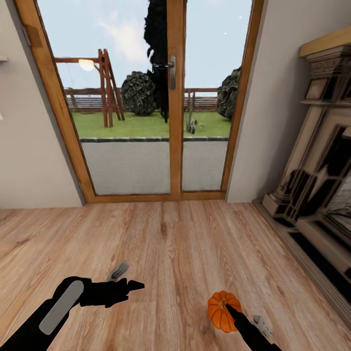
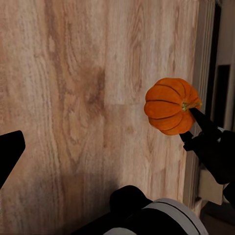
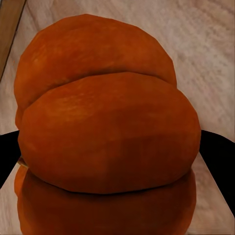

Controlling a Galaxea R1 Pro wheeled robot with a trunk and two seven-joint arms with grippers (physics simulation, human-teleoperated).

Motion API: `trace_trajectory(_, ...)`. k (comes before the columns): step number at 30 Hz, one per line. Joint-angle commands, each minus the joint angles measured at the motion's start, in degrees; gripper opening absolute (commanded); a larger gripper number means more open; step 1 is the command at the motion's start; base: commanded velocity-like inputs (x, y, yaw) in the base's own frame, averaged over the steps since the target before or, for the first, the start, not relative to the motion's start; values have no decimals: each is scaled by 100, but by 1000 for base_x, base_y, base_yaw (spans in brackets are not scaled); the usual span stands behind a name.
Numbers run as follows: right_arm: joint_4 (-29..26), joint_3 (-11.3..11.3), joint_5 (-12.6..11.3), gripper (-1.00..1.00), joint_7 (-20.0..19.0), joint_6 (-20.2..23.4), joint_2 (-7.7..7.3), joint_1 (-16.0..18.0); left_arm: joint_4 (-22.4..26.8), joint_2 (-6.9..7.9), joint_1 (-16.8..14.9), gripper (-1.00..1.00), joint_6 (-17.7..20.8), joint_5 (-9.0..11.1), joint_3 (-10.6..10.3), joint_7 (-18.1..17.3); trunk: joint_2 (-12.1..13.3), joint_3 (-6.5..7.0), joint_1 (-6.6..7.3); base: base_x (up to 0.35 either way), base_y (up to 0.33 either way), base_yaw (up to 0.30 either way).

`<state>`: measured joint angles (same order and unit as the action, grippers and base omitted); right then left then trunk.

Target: Place each of the two pumpkins and all three candles from the living room inside a cabinet in the living room (use any cabinet), then make sure every cabinet is closed, and position the cauldron so it is next to a table in the living room.

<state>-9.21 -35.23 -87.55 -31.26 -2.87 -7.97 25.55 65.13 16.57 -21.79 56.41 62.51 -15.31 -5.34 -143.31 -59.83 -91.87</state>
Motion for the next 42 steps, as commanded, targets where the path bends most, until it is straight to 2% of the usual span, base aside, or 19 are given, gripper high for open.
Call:
trace_trajectory(1, 2, -45, -34, -100, -3, -30, -2, 3, -1, 4, -3, 100, 6, -55, -7, -56, -2, -14, 1, 0, 0, 81)
trace_trajectory(9, 7, -45, -34, -100, 1, -30, -2, 3, -1, 4, -3, 100, 5, -63, -15, -47, 12, 70, 22, 0, 0, 81)
trace_trajectory(42, 10, -45, -34, -100, 6, -22, -2, 3, -1, 4, -3, 100, 2, -63, -16, -46, 1335, 374, 747, 0, 0, 81)
